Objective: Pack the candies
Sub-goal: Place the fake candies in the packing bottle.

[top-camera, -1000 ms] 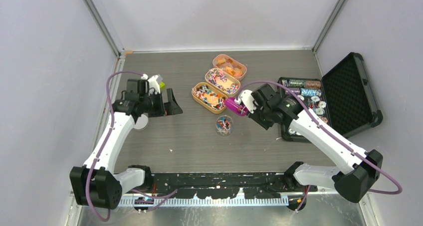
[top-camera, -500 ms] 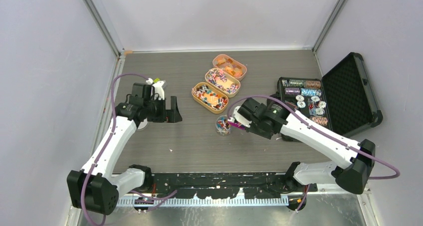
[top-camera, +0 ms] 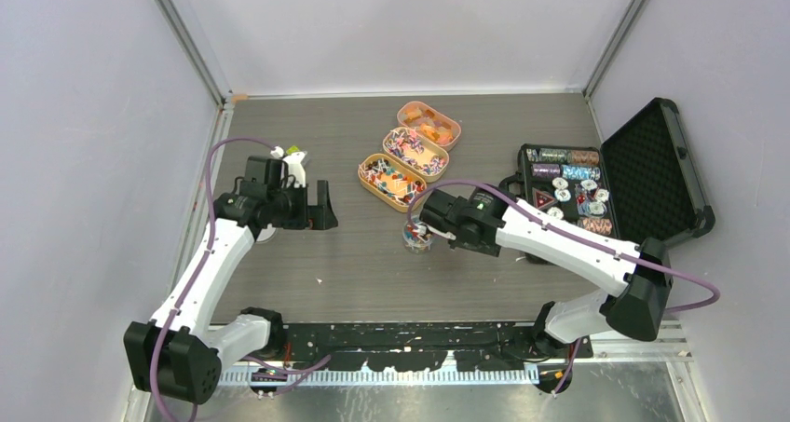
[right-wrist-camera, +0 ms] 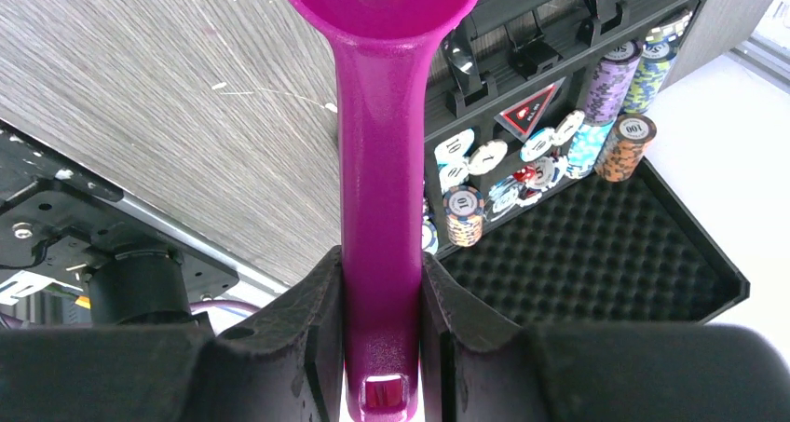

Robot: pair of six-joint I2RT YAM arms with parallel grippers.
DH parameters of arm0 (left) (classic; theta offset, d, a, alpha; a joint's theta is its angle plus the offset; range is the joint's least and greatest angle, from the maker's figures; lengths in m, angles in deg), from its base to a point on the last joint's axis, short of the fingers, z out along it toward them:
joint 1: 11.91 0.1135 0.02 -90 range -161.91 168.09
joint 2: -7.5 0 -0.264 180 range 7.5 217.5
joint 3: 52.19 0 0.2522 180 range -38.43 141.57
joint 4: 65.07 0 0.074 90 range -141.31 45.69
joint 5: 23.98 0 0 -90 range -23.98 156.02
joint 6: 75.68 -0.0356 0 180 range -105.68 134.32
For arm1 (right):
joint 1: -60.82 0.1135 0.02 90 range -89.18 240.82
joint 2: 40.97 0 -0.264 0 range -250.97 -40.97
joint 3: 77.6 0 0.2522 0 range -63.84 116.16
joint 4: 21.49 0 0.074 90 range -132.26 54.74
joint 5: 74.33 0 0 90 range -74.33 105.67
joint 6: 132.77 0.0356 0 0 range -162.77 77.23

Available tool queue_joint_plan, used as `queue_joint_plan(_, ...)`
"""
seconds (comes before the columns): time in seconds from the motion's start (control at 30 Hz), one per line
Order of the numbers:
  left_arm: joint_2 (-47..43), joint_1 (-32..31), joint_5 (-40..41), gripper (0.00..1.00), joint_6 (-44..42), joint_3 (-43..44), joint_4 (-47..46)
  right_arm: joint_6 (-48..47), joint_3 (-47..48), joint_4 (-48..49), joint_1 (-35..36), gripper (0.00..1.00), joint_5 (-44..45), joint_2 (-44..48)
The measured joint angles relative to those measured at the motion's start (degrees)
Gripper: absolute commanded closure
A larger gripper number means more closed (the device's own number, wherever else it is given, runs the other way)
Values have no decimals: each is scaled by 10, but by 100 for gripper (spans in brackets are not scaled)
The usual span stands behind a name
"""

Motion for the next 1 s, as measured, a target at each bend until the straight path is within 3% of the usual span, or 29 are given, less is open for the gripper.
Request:
queue_joint_plan(0.9,-4,0,67,0,13,0,11,41,67,-23,12,99,15,-14)
queue_joint_plan(1.0,4,0,43,6,29,0,2,48,87,-20,3,99,5,-38)
